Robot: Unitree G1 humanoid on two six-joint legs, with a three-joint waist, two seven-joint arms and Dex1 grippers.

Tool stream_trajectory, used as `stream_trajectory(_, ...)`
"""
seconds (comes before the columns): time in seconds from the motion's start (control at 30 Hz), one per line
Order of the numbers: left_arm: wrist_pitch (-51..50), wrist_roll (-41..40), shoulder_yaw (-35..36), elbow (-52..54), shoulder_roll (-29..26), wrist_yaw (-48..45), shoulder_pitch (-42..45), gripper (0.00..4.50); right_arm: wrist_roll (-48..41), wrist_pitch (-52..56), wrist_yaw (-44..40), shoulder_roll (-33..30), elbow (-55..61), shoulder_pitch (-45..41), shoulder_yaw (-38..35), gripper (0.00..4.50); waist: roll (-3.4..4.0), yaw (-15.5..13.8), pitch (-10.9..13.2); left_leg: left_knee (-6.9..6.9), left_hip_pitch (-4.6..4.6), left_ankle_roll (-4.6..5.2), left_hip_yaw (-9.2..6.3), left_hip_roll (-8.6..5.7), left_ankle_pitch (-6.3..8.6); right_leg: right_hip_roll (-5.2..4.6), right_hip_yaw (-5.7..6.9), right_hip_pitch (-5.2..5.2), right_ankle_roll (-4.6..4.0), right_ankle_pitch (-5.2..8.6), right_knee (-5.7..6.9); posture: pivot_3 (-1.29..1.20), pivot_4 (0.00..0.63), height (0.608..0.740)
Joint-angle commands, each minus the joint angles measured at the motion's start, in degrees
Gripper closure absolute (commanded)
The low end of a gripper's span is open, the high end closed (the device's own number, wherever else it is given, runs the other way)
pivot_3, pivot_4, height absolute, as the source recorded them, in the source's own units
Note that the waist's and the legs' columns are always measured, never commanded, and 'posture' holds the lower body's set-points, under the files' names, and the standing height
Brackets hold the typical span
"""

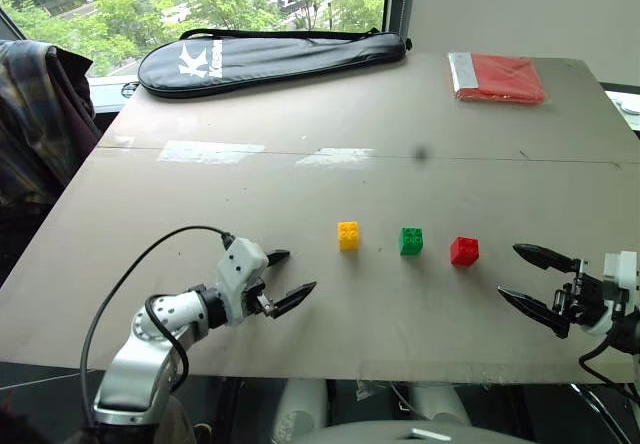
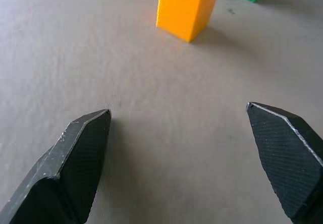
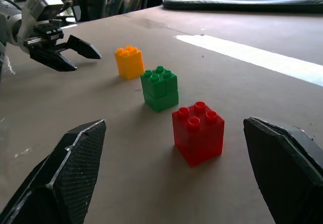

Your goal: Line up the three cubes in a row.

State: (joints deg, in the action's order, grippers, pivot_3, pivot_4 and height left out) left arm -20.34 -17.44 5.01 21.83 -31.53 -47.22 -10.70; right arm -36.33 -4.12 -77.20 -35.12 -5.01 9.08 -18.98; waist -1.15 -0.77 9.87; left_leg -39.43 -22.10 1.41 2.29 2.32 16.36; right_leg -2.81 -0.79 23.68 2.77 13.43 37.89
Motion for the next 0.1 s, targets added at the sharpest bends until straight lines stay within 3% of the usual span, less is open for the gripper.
stream_trajectory(0.03, 3.80, 1.34, -0.10, 1.77, 1.94, 3.32, -3.27, 0.10, 1.28, -3.96, -1.91, -0.15, -3.43, 0.18, -1.34, 0.00, 0.04, 0.03, -0.02, 0.00, 0.06, 0.00, 0.07, 0.00, 0.00, 0.01, -0.05, -0.01, 0.00, 0.00, 0.01, 0.00, 0.150, 0.708)
stream_trajectory(0.1, 5.39, 1.14, -0.98, 1.96, 1.68, 2.29, -5.28, 0.10, 1.40, -4.64, -2.43, -0.34, -5.07, -0.12, -1.44, 0.00, 0.04, 0.04, -0.02, 0.00, 0.18, 0.00, 0.18, 0.01, 0.00, 0.02, -0.12, -0.08, 0.01, 0.01, 0.03, 0.00, 0.150, 0.708)
